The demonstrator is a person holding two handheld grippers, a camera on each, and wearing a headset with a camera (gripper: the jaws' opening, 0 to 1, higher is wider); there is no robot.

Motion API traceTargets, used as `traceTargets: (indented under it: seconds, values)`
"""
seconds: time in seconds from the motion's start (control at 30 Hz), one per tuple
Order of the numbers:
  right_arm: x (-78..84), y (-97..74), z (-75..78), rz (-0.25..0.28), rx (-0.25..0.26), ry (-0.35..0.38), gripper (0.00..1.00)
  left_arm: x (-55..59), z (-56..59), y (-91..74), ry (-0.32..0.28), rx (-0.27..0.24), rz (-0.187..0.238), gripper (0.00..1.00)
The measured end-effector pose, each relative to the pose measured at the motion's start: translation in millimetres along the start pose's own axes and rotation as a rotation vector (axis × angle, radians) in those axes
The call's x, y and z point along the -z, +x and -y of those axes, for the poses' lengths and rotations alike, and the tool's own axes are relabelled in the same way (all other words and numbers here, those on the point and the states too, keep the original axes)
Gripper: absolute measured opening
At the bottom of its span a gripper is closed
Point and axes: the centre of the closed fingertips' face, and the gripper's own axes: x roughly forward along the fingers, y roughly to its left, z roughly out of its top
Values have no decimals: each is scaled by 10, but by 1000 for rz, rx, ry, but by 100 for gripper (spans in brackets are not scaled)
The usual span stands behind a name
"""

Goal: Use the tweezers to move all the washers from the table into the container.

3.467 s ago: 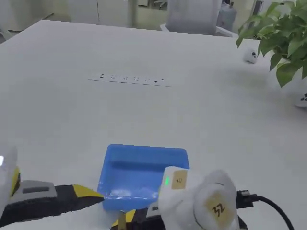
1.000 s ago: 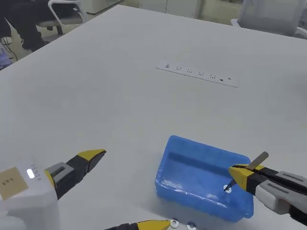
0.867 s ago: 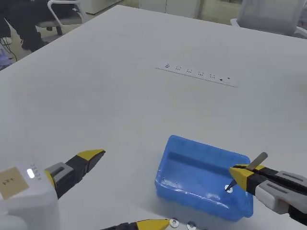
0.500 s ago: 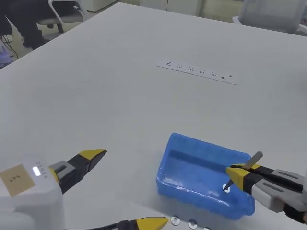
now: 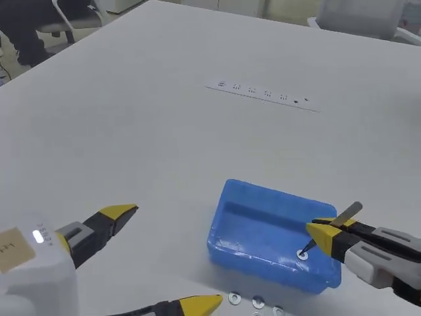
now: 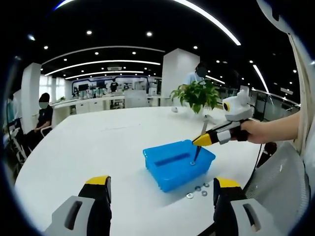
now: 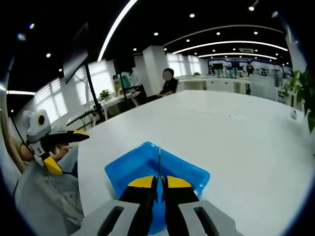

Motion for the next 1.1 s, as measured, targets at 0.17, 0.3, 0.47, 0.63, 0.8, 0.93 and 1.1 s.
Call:
traceTargets:
  seconds: [0.17, 0.3, 0.47, 0.63, 0.8, 0.93, 1.1]
  values:
    - [-179, -151, -147, 83, -29, 21, 4, -9, -10, 0, 1, -6, 5, 87]
    - [-270, -238, -328, 121, -85, 40, 4, -8, -1, 6, 5, -3, 2, 86]
    - [-219, -256, -552, 119, -162, 55, 4, -11, 24, 9, 7, 0, -5, 86]
    - [-26, -201, -596, 78, -169, 79, 4, 3, 31, 12, 14, 1, -15, 85]
    - [122, -180, -629, 36, -175, 81, 4, 32, 19, 14, 19, 1, -27, 83]
    - [240, -147, -648, -3, -173, 56, 4, 21, 12, 7, 39, -9, -29, 83]
    - [377, -107, -660, -48, -172, 15, 4, 22, 5, 9, 34, -6, -27, 83]
